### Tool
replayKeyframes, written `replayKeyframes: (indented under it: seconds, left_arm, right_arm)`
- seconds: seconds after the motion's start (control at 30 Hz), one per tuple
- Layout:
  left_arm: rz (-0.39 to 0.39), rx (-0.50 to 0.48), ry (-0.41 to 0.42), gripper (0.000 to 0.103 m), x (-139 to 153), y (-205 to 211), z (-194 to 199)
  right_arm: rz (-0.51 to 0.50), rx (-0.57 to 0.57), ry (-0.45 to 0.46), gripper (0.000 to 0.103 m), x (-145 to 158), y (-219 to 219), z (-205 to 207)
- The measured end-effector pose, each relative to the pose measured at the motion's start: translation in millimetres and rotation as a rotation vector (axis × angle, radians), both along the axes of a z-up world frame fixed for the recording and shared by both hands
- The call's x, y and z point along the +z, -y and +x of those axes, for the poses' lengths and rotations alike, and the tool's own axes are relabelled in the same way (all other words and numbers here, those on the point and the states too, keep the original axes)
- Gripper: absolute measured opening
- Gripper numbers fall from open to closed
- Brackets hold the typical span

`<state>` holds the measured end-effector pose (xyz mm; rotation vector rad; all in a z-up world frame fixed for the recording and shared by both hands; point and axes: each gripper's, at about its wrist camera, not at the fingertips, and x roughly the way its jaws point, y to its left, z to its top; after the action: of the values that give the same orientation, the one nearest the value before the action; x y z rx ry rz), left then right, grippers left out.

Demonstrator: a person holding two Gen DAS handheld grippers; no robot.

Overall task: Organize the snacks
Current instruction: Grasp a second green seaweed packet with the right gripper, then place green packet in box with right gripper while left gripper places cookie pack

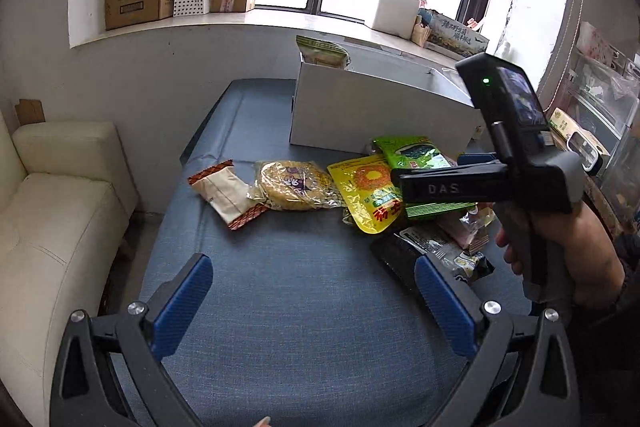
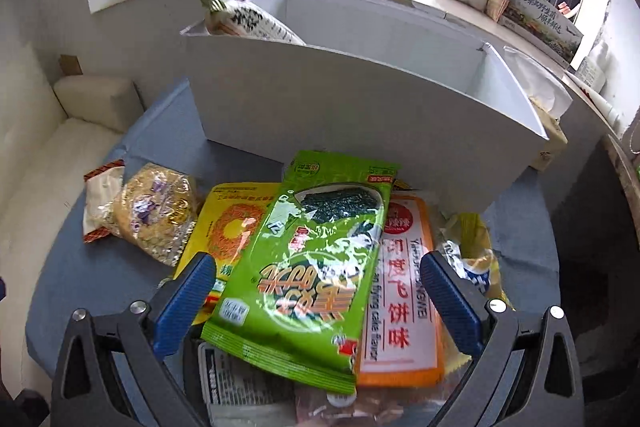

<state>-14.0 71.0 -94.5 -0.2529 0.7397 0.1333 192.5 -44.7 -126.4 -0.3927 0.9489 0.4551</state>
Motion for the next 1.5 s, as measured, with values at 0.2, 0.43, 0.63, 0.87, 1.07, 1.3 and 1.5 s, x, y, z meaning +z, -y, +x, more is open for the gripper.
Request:
replayKeyframes:
  seconds: [0.2, 0.43, 0.63, 0.87, 1.07, 1.3, 1.5]
  left_arm:
    - [-0.001, 0.032, -0.023, 0.103, -8, -12, -3]
    - [-0.026, 0.053, -0.042, 0.103, -15, -22, -1]
    - [-0.001, 0.024, -0.068, 0.103, -20, -21, 9]
    - [0.119, -0.091, -0.131, 0.103, -22, -17, 62]
    - [0.111, -0.087, -0.19, 0.103, -28, -30, 128]
    - [0.193, -0.109, -0.329, 0.103, -61, -19, 180]
    - [0.196, -0.07, -0.345, 0.088, -71, -18, 190]
  right_arm:
    - [-0.054, 0.034, 0.019, 0.089, -10, -17, 8]
    - [-0.001, 0.086, 0.001, 0.073, -3, -10, 0]
    - [0.18, 0.073, -0.004, 0.073, 29, 31, -12]
    - [0.35, 0.037, 0.001, 0.073, 61, 95, -38]
    - [0.407, -0.02, 0.024, 0.073, 72, 131, -58]
    - [0.414, -0.042, 0.023, 0.073, 71, 143, -59]
    - [0.412, -0.048, 0.008, 0.073, 64, 144, -61]
